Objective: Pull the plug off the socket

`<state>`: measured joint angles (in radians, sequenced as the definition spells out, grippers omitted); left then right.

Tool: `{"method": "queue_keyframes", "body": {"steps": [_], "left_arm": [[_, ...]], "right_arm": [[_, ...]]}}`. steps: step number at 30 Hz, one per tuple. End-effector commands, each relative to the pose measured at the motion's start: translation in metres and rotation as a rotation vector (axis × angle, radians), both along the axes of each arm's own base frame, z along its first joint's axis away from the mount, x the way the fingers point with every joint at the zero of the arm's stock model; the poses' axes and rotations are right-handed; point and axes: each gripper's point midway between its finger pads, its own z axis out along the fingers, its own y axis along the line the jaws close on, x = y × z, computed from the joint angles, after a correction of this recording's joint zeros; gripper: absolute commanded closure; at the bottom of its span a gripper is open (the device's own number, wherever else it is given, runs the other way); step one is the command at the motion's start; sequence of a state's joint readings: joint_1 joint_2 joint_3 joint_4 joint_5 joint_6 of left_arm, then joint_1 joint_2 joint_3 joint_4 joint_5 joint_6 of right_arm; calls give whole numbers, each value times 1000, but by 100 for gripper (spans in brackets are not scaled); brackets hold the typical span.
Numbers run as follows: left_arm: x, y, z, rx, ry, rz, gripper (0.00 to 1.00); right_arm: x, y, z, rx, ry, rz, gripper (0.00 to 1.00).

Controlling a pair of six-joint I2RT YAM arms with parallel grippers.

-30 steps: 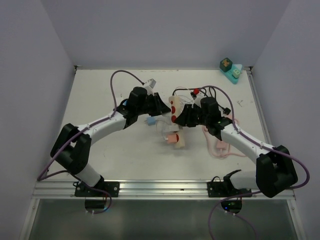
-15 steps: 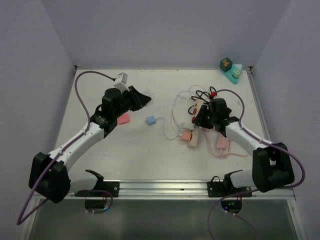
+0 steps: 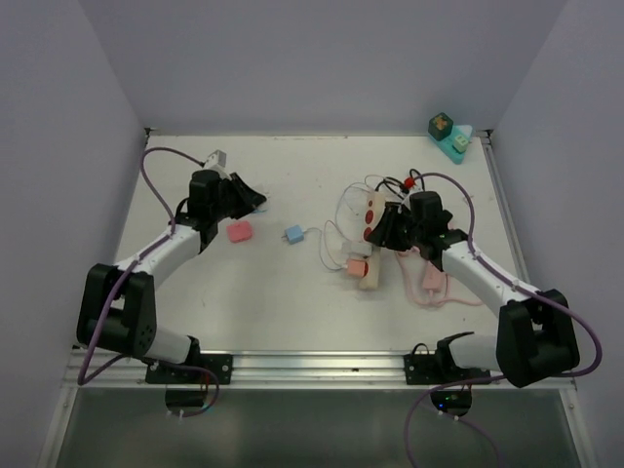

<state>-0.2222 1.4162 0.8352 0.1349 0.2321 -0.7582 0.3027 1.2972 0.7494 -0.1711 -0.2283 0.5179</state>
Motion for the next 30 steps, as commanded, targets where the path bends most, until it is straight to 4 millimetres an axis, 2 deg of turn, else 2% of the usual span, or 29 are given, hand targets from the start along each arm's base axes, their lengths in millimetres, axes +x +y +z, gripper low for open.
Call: {"method": "queue_keyframes", "body": {"steps": [1,7,10,12,14,16,19,21,26,30], "left_arm": [[17,2,-16,-22,8,-27,92],[38,9,-59,-22,98,8,78],[40,11,-77,-38,142,12,73],[40,11,-83,-47,160,9,65],[34,10,-89,-52,182,3,52],[28,11,-90,-49,192,2,41],[20,14,-81,-28,183,0,30],[15,14,-76,-8,177,-17,27],[-7,12,-49,5,144,-76,20],[-30,14,-37,52,149,-141,19]], "right_arm": [[12,23,55,114,-166,105,100],[6,30,54,132,-154,152,100],[4,30,47,107,-128,166,100],[3,27,40,76,-107,162,100],[2,23,34,47,-88,162,100],[2,21,27,28,-69,161,100],[-2,23,22,28,-48,185,100],[-2,27,24,39,-58,203,100],[1,34,32,68,-79,207,100],[5,27,16,-5,-13,173,100]]}}
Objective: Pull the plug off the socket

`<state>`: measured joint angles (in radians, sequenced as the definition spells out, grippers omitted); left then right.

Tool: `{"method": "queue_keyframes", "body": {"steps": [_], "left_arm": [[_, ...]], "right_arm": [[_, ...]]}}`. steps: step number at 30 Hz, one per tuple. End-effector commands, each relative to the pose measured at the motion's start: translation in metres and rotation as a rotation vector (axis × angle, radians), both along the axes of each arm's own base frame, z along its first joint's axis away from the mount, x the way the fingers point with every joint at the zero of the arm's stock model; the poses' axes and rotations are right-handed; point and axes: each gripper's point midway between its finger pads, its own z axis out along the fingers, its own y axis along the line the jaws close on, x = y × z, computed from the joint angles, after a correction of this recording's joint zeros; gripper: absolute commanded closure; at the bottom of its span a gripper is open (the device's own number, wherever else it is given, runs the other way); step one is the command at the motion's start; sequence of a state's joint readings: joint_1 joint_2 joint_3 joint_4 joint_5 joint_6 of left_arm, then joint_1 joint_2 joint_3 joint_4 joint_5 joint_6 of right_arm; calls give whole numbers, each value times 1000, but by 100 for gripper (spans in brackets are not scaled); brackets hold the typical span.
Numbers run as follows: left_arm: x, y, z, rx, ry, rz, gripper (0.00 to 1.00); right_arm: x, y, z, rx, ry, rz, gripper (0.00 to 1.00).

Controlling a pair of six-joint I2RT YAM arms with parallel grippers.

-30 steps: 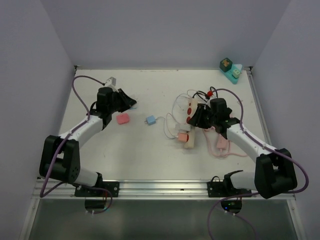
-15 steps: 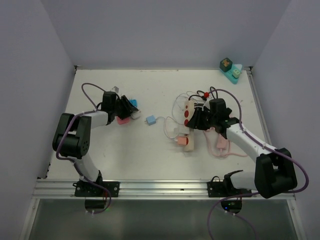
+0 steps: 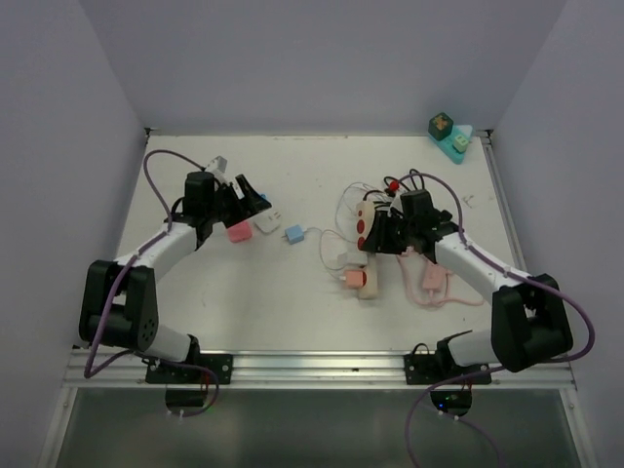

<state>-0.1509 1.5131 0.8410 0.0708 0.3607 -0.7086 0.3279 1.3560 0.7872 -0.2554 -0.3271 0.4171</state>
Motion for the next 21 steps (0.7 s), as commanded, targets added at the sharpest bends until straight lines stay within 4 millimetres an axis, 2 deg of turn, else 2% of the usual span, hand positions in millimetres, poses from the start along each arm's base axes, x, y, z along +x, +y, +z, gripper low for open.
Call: {"method": "queue_keyframes", "body": {"steps": [1,3,7,11,13,15,16,18,19,21], "left_arm": [[-26,2,9,54,2,-93,19],[-33,5,15,91,-22,-123,19],[-47,14,19,170,-44,-151,19],[-52,27,18,242,-80,-131,18],[-54,32,16,277,-92,-121,18],[-55,39,12,310,-98,-101,18],[-53,42,12,321,-109,-89,18],[-53,47,9,340,-114,-66,18],[-52,47,10,343,-115,-62,18],[-50,49,13,349,-121,-50,18]], "right_arm": [[27,9,28,3,-79,-6,100],[22,-2,12,-66,-11,-38,100],[16,-11,-2,-138,76,-52,100],[10,-21,-18,-219,163,-81,100],[13,-25,-21,-246,173,-101,100],[12,-25,-26,-260,199,-104,94],[15,-24,-25,-262,199,-107,86],[18,-25,-29,-278,211,-118,77],[22,-25,-26,-281,201,-124,68],[26,-27,-27,-309,206,-134,61]]}}
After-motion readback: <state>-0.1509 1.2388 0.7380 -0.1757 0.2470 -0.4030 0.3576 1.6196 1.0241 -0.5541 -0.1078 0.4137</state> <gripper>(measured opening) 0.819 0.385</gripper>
